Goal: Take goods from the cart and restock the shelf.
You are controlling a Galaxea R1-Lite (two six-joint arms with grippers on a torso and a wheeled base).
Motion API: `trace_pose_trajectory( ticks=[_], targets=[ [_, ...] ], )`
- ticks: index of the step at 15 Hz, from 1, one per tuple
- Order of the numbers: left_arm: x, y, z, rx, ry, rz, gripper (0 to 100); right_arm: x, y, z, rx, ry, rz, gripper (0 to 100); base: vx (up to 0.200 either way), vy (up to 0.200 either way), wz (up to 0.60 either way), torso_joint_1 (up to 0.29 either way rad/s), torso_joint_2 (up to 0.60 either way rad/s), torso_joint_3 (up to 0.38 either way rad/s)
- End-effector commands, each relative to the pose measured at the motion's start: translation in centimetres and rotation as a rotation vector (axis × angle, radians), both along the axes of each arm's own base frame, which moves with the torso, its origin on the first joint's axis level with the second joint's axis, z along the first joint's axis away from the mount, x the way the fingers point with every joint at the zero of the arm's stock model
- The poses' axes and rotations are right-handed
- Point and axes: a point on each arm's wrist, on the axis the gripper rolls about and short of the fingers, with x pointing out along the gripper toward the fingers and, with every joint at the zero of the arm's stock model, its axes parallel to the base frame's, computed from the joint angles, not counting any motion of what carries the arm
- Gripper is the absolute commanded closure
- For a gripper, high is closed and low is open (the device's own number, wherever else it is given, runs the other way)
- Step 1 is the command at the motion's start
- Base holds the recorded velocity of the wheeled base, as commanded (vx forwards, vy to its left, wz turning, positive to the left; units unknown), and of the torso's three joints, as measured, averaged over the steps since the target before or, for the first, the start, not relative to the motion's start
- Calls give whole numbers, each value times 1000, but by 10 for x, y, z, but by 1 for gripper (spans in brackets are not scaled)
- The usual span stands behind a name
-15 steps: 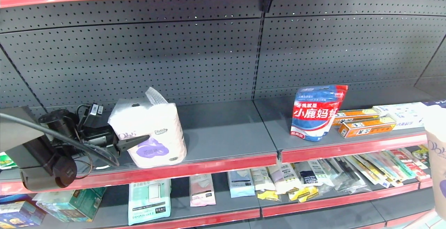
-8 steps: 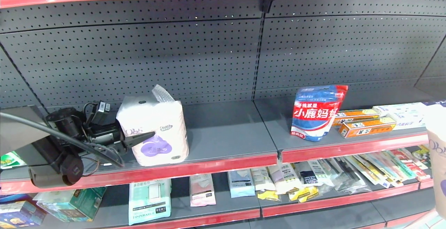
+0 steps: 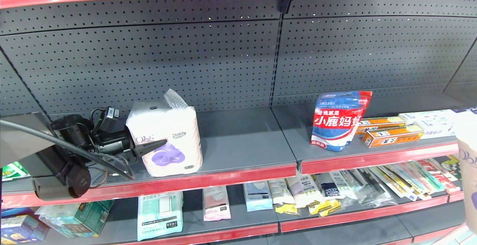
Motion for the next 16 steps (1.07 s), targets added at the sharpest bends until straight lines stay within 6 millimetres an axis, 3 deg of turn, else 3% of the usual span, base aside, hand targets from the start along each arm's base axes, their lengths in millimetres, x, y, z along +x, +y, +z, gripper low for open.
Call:
trace_pose_trajectory(
  ticks=[1,7,10,16],
  targets=[
    [0,0,0,-2,4,-4,100,0,0,0,-1,0,0,100,0,0,0,0,0,0],
    [-2,-1,3,-8,16,5,100,0,0,0,-1,0,0,100,0,0,0,0,0,0],
    [-15,-2,-1,-14,60,12,100,0,0,0,0,2,0,100,0,0,0,0,0,0],
    [-10,-2,2,-9,36,31,100,0,0,0,-2,1,-1,100,0,0,0,0,0,0]
  ],
)
